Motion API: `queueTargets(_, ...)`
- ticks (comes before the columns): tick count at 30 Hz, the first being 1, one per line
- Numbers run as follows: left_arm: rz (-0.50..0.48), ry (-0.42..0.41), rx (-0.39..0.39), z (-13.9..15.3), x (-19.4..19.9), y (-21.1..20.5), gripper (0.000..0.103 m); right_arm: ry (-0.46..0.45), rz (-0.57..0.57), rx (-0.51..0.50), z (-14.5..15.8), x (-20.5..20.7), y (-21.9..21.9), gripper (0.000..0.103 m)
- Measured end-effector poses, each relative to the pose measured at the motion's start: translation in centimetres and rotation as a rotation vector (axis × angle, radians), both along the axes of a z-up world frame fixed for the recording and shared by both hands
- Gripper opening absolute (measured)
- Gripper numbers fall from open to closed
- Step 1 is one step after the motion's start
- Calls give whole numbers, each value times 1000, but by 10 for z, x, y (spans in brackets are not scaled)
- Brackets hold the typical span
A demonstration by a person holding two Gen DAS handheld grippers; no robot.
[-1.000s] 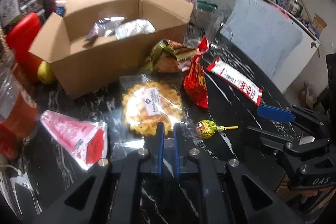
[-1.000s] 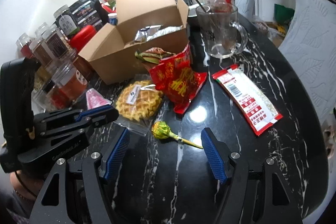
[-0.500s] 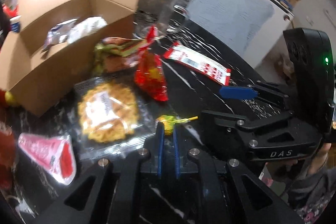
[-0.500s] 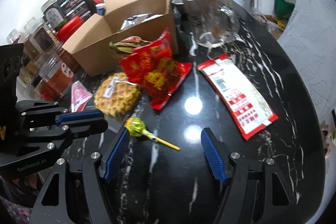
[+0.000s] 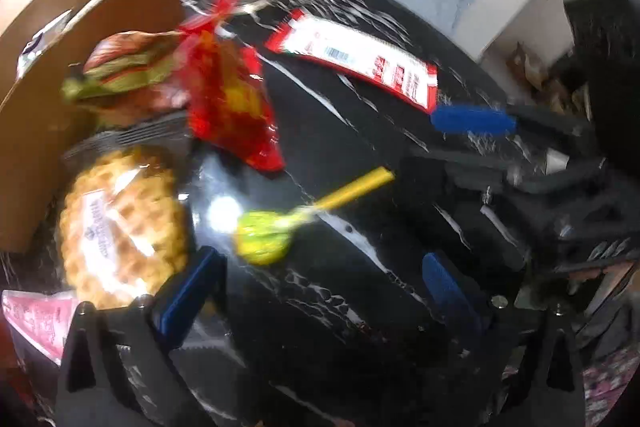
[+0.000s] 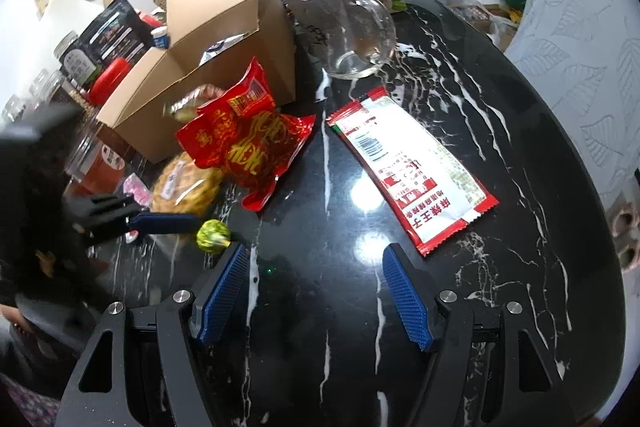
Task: Organize snacks
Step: 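Move the right tool to the red-and-white strip packet while the left tool reaches the green lollipop, then grasp the red-and-white strip packet with the right tool while the left tool grasps the lollipop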
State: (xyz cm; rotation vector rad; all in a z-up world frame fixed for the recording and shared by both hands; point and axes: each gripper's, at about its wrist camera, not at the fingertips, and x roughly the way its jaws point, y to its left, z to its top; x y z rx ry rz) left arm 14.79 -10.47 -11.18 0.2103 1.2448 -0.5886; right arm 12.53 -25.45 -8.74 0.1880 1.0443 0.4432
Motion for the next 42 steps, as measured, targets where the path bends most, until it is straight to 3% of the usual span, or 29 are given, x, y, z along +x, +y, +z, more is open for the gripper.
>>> queueTargets(5, 2, -35, -41, 5, -3, -5, 103, 4, -17, 8, -1, 0, -6, 71)
queueTargets(10, 37, -113, -20, 10, -4, 0, 103, 10, -30, 20, -3, 1, -15, 71)
queueTargets(15, 49, -129, -41, 9, -6, 1, 100, 3, -38, 12, -3, 2, -16, 71)
queueTargets(20, 52, -107, -60, 3, 11, 4, 69, -8, -31, 4, -2, 5, -16, 71)
queueTargets(21, 53, -123, -53, 3, 11, 4, 67, -10, -31, 1, -1, 6, -16, 71)
queueTargets(23, 55, -147, -42, 3, 11, 1, 49, -13, -31, -8, -1, 9, -16, 71)
queueTargets(26, 76, -174, -41, 2, 15, 2, 31, -16, -31, -17, 0, 12, -18, 71)
queueTargets(28, 80, -174, -53, 1, 18, 5, 24, -18, -31, -26, 0, 15, -19, 71)
queueTargets(35, 112, -144, -108, 1, 21, 17, 24, -46, -15, -101, 3, 32, -18, 71)
queueTargets(37, 115, -146, -113, 3, 19, 18, 24, -46, -10, -124, 1, 41, -18, 80)
queueTargets(42, 135, -131, -135, 4, 18, 24, 24, -62, 10, -201, -3, 60, -12, 81)
